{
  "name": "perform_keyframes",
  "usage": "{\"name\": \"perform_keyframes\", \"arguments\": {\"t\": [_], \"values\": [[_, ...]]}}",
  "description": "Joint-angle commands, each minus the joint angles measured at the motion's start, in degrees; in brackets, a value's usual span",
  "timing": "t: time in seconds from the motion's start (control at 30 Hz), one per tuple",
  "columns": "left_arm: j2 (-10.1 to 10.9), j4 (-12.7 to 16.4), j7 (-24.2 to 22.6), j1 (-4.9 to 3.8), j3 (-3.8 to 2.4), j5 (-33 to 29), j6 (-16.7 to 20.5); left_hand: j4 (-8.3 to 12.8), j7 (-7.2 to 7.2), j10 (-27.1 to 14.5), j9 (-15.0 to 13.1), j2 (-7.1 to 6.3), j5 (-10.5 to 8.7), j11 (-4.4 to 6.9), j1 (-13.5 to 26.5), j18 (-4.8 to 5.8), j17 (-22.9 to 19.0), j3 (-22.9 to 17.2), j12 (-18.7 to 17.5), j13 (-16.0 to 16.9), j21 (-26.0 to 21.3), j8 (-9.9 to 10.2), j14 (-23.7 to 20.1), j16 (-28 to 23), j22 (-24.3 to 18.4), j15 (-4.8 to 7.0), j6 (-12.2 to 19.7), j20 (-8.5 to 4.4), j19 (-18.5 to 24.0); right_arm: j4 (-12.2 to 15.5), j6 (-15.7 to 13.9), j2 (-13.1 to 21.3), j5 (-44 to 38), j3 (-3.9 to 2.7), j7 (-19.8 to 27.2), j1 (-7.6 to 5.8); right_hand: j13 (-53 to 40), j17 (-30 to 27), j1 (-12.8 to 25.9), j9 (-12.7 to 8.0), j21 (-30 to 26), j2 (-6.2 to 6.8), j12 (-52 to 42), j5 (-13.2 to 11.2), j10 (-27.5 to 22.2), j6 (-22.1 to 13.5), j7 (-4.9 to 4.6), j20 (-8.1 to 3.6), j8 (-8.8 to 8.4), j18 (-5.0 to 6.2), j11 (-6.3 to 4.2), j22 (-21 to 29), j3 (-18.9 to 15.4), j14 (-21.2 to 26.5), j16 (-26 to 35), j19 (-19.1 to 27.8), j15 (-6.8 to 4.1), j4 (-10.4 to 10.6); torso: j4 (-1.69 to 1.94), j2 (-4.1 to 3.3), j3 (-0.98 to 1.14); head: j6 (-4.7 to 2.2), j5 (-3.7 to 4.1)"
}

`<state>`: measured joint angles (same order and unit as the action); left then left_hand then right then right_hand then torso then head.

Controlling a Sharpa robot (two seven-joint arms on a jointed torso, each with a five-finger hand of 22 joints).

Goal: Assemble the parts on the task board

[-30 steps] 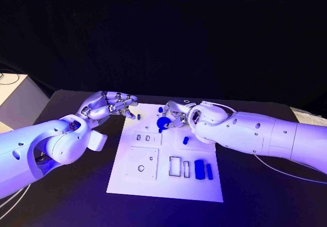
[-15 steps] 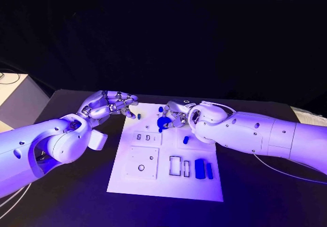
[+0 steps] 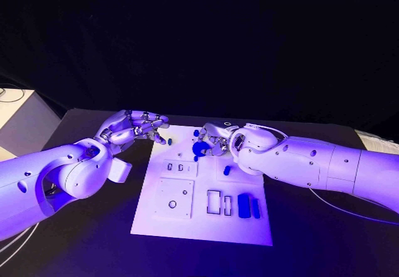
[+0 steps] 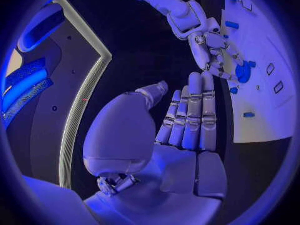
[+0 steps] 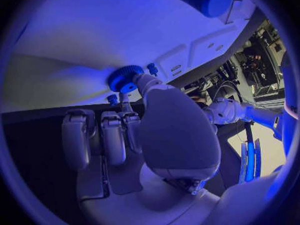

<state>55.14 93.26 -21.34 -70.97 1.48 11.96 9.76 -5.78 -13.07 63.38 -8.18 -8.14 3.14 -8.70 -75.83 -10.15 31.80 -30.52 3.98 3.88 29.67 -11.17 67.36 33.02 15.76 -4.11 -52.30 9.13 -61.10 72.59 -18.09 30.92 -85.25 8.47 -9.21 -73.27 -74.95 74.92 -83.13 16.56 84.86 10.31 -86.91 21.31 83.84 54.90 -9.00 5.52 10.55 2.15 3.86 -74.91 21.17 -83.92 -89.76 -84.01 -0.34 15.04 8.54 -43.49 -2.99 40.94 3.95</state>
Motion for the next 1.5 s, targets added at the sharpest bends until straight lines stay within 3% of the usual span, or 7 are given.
{"name": "perform_keyframes", "arguments": {"t": [0.03, 0.4, 0.57, 1.17, 1.37, 1.5], "values": [[-0.1, 0.1, -0.3, -0.03, -0.04, 0.1, -1.0, -0.4, 0.11, -0.6, -0.1, -0.1, 0.11, 0.0, 0.5, -0.05, 0.1, 0.1, -0.2, 0.1, 0.1, 0.4, -0.3, 0.2, 0.1, 0.11, 0.3, -0.09, 0.5, 0.1, -3.7, 0.1, -0.5, 0.13, 0.4, 0.21, -11.8, 15.1, 0.6, 0.7, 0.5, -0.05, -0.4, 0.1, 3.0, 2.2, 1.02, -0.46, 1.8, -0.85, -0.58, -10.8, 2.1, -6.1, -0.2, -3.8, -0.5, -0.5, 0.03, 0.01, -0.04, -0.03, -0.01], [-0.1, -0.1, -0.3, -0.03, -0.04, 0.1, -1.0, -0.4, 0.11, -0.6, -0.1, -0.1, 0.11, 0.0, 0.5, -0.05, 0.1, 0.1, -0.2, 0.1, 0.1, 0.4, -0.3, 0.2, 0.1, 0.11, 0.3, -0.09, 0.5, 1.1, -12.7, 0.3, -2.0, 0.11, -0.1, 0.28, -12.2, 15.1, 2.5, 1.1, 1.2, 0.81, -0.7, -0.5, 3.4, 2.8, 1.39, -0.78, 2.69, -1.03, -0.93, -11.4, 4.5, -6.1, -0.2, -4.1, -0.83, -1.9, 0.01, 0.0, -0.01, -0.23, -0.12], [-0.2, -0.1, -0.3, -0.03, -0.04, 0.1, -1.1, -0.4, 0.11, -0.6, -0.1, -0.1, 0.11, 0.0, 0.5, -0.05, 0.1, 0.1, -0.2, 0.1, 0.1, 0.4, -0.3, 0.2, 0.1, 0.11, 0.3, -0.09, 0.5, 1.5, -15.0, 0.3, -2.5, 0.09, -0.2, 0.3, -12.2, 15.1, 3.0, 1.1, 1.3, 1.24, -0.8, -0.5, 3.5, 2.6, 1.38, -0.81, 2.73, -1.07, -0.93, -11.6, 4.9, -6.1, -0.2, -4.2, -0.84, -2.2, -0.01, 0.02, 0.0, -0.26, -0.18], [-0.4, -0.1, -0.2, -0.02, -0.04, 0.1, -1.1, -0.4, 0.11, -0.6, -0.1, -0.1, 0.11, 0.0, 0.5, -0.05, 0.1, 0.1, -0.2, 0.1, 0.1, 0.4, -0.3, 0.2, 0.1, 0.11, 0.3, -0.09, 0.5, -0.4, -12.8, -2.2, -3.1, 0.08, -0.8, 0.47, -12.2, 15.1, 3.6, 1.1, 1.3, 1.82, -0.7, -0.9, 3.4, 2.5, 1.35, -0.82, 2.8, -1.08, -0.9, -11.6, 5.4, -6.1, -0.2, -4.2, -0.83, -2.8, 0.02, -0.02, -0.07, -0.2, -0.32], [-0.5, -0.1, -0.2, -0.03, -0.04, 0.1, -1.2, -0.5, 0.09, -0.6, -0.1, -0.02, 0.11, -0.02, 0.5, -0.08, 0.2, 0.1, -0.2, 0.1, 0.3, 0.4, -0.5, 0.4, 0.2, 0.08, 0.3, -0.03, 0.7, -2.1, -12.1, -3.5, -3.2, 0.08, -0.8, 0.79, -12.2, 15.1, 3.6, 1.1, 1.3, 1.88, -0.7, -0.9, 3.4, 2.5, 1.34, -0.82, 2.81, -1.08, -0.9, -11.6, 5.5, -6.1, -0.2, -4.2, -0.83, -2.9, 0.2, 0.02, -0.06, -0.07, -0.45], [-0.5, -0.1, -0.2, -0.03, -0.03, 0.1, -1.2, -0.5, 0.09, -0.6, -0.1, -0.02, 0.11, -0.02, 0.5, -0.08, 0.2, 0.1, -0.2, 0.1, 0.3, 0.4, -0.5, 0.4, 0.2, 0.08, 0.3, -0.03, 0.7, -3.0, -11.5, -4.2, -3.2, 0.09, -0.7, 1.09, -12.2, 15.1, 3.7, 1.1, 1.3, 2.02, -0.7, -0.9, 3.4, 2.4, 1.32, -0.82, 2.81, -1.08, -0.88, -11.6, 5.6, -6.1, -0.2, -4.2, -0.82, -3.0, 0.07, -0.02, -0.04, -0.05, -0.58]]}}
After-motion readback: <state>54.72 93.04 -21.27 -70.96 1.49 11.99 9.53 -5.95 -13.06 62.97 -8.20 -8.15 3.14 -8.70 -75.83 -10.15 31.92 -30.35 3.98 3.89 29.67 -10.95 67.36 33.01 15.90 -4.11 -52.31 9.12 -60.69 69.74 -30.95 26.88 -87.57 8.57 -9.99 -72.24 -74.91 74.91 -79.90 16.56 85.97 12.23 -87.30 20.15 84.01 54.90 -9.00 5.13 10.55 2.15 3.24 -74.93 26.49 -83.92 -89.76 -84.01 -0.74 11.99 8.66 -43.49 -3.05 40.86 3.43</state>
